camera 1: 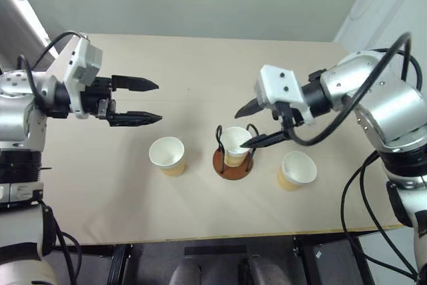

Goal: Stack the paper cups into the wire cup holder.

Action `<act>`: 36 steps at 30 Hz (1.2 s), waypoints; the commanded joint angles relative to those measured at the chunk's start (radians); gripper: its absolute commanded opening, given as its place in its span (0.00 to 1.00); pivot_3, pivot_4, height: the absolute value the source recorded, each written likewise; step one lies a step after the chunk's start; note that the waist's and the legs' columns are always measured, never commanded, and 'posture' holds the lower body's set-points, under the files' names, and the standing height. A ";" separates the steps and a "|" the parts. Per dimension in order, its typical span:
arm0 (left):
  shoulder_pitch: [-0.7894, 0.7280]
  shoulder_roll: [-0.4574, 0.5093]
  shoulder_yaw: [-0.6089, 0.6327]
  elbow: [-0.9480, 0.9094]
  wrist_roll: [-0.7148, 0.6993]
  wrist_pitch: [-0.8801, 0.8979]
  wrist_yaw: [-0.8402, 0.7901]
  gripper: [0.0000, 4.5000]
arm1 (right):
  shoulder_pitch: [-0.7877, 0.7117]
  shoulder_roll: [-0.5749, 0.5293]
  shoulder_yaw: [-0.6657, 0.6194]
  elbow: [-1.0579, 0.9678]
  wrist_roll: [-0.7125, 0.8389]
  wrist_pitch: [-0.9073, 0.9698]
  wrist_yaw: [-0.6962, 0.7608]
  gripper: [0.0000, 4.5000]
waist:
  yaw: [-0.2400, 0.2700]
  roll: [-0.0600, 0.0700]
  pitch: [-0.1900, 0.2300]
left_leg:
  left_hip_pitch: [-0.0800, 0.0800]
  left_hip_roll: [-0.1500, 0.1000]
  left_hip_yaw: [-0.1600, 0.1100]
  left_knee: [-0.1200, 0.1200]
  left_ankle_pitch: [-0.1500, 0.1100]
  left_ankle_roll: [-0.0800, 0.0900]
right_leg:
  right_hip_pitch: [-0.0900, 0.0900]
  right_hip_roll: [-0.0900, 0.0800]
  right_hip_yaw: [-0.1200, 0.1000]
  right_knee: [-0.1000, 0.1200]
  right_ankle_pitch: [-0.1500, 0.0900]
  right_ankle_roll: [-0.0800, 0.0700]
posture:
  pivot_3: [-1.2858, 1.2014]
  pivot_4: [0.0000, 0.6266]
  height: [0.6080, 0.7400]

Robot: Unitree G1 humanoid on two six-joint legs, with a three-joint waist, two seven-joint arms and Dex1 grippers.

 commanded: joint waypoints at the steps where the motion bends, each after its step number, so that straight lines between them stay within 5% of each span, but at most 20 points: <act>1: 0.000 0.015 0.046 -0.042 -0.021 0.010 0.009 1.00 | 0.027 -0.077 -0.081 -0.048 0.054 0.026 0.022 0.73 | 0.002 0.000 0.000 | 0.000 0.000 0.000 0.000 0.000 0.000 | 0.000 0.000 0.000 0.000 0.000 0.000 | 0.52 0.24 1.00; 19: -0.003 0.001 0.041 -0.048 -0.025 0.017 0.015 1.00 | 0.435 -0.432 -0.118 -0.214 0.055 -0.186 0.136 0.73 | 0.008 -0.001 -0.001 | 0.000 0.000 0.001 0.002 0.000 0.000 | 0.002 0.000 0.000 0.001 0.000 0.001 | 0.52 0.24 1.00; 36: -0.010 -0.017 0.043 -0.063 -0.040 0.026 0.019 1.00 | 0.534 -0.384 0.007 -0.051 -0.246 -0.477 0.117 0.73 | 0.009 -0.001 -0.001 | 0.001 0.000 0.001 0.008 -0.001 0.002 | 0.004 0.000 0.001 0.002 0.002 0.003 | 0.52 0.24 1.00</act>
